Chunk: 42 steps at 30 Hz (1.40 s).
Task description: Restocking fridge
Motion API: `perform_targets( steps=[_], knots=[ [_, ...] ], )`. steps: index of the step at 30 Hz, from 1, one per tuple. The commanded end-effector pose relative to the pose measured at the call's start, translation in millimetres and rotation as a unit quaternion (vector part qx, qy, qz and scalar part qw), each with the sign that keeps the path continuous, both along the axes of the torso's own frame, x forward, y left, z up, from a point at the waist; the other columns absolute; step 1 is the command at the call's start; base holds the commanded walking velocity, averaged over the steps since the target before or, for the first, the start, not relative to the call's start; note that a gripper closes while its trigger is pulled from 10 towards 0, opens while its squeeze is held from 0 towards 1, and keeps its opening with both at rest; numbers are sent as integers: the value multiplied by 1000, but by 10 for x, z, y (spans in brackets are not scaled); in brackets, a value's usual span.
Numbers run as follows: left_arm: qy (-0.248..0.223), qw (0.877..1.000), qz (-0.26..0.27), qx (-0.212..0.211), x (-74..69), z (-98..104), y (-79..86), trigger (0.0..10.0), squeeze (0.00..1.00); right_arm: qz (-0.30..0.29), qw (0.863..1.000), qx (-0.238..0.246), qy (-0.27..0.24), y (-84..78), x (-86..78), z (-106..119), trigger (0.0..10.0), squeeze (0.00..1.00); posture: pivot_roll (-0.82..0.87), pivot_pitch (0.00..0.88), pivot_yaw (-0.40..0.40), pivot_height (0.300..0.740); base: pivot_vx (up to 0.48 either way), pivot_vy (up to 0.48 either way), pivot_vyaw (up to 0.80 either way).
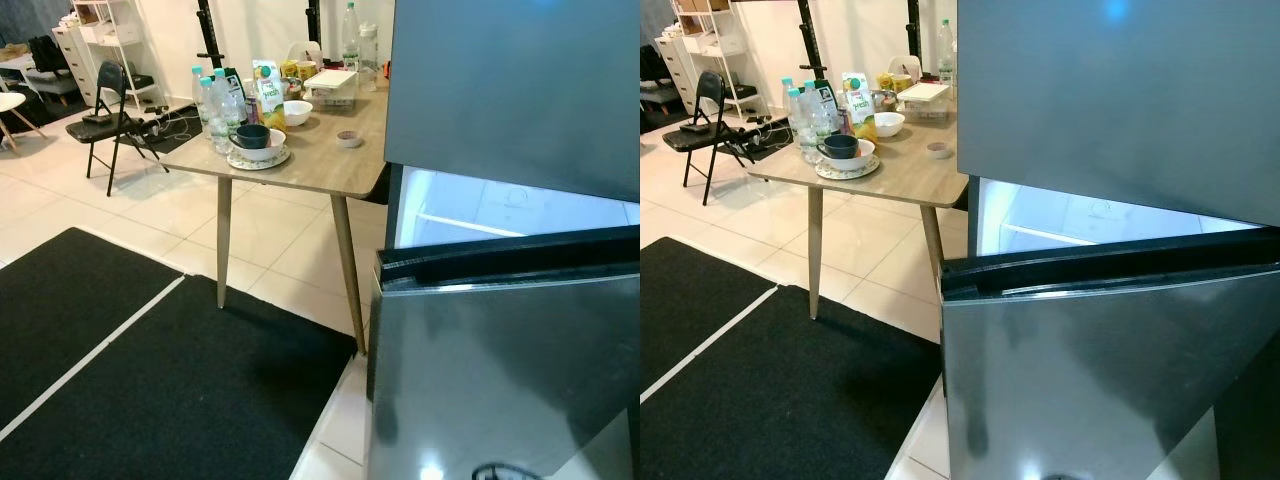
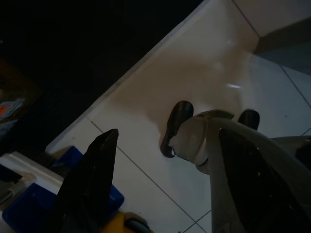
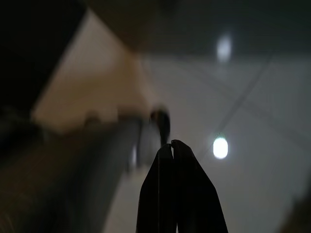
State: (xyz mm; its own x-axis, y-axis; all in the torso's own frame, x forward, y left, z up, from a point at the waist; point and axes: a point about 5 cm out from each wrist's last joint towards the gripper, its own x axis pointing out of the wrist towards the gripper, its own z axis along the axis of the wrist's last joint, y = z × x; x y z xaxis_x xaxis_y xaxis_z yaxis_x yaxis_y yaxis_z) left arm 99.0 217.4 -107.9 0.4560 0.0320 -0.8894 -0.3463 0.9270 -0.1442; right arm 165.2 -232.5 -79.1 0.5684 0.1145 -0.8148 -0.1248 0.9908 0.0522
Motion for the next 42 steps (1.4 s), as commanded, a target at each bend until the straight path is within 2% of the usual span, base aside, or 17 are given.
perform_targets(
  steps=[1,4,5,7,12,13,15,18,20,21,22,23,24,34,36,38,42],
  knots=[
    [4,1000,2,1,-14,-1,22,10000,0,1,999,7,-31,6,124,67,10000,0,-98,0,37,740,0,0,0],
    [4,1000,2,1,-17,-1,23,10000,0,3,995,23,-92,66,454,242,10000,0,-98,0,38,740,0,0,0],
    [4,1000,2,1,-17,-1,23,10000,0,3,995,23,-92,66,454,242,10000,0,-98,0,38,740,0,0,0],
    [3,1000,3,1,-17,-1,20,10000,0,1,993,23,-119,97,619,338,10000,0,-95,0,35,740,0,0,0],
    [2,1000,5,1,-18,-2,15,10000,0,-1,990,25,-142,141,754,420,10000,0,-88,0,31,740,0,0,0],
    [3,1000,5,0,-24,-5,10,10000,0,-3,983,31,-180,198,942,556,10000,0,-86,0,32,740,0,0,0],
    [4,1000,6,0,-34,-7,9,10000,0,-6,973,38,-227,240,1163,746,10000,0,-83,0,32,740,0,0,0],
    [5,1000,5,0,-39,-8,9,10000,0,-3,967,39,-251,261,1271,852,10000,0,-83,0,32,740,0,0,0],
    [6,1000,5,0,-57,-12,10,10000,0,11,953,32,-302,305,1511,1116,10000,0,-77,0,29,740,0,0,0],
    [6,1000,5,0,-57,-12,10,10000,0,11,953,32,-302,305,1511,1116,10000,0,-77,0,29,740,0,0,0],
    [7,1000,5,1,-87,-16,14,10000,0,26,935,23,-354,366,1755,1429,10000,0,-65,0,22,740,0,0,0],
    [7,1000,5,1,-87,-16,14,10000,0,26,935,23,-354,366,1755,1429,10000,0,-65,0,22,740,0,0,0],
    [9,1000,6,1,-129,-22,23,10000,0,44,920,12,-389,426,1918,1673,10000,0,-56,0,13,740,0,0,0],
    [23,1000,14,1,-350,-54,36,10000,0,89,893,-17,-441,622,2195,2151,10000,0,-10,62,-23,740,0,0,0],
    [28,999,17,1,-433,-64,36,10000,0,81,877,-36,-471,732,2349,2478,10000,0,16,73,-37,740,0,0,0],
    [23,999,25,3,-433,-57,56,10000,0,82,867,-32,-491,825,2417,2668,10000,0,16,73,-37,740,0,0,0],
    [14,999,32,4,-400,-48,67,10000,0,87,870,-10,-485,889,2407,2628,10000,0,24,71,-48,740,0,0,0]
  ],
)
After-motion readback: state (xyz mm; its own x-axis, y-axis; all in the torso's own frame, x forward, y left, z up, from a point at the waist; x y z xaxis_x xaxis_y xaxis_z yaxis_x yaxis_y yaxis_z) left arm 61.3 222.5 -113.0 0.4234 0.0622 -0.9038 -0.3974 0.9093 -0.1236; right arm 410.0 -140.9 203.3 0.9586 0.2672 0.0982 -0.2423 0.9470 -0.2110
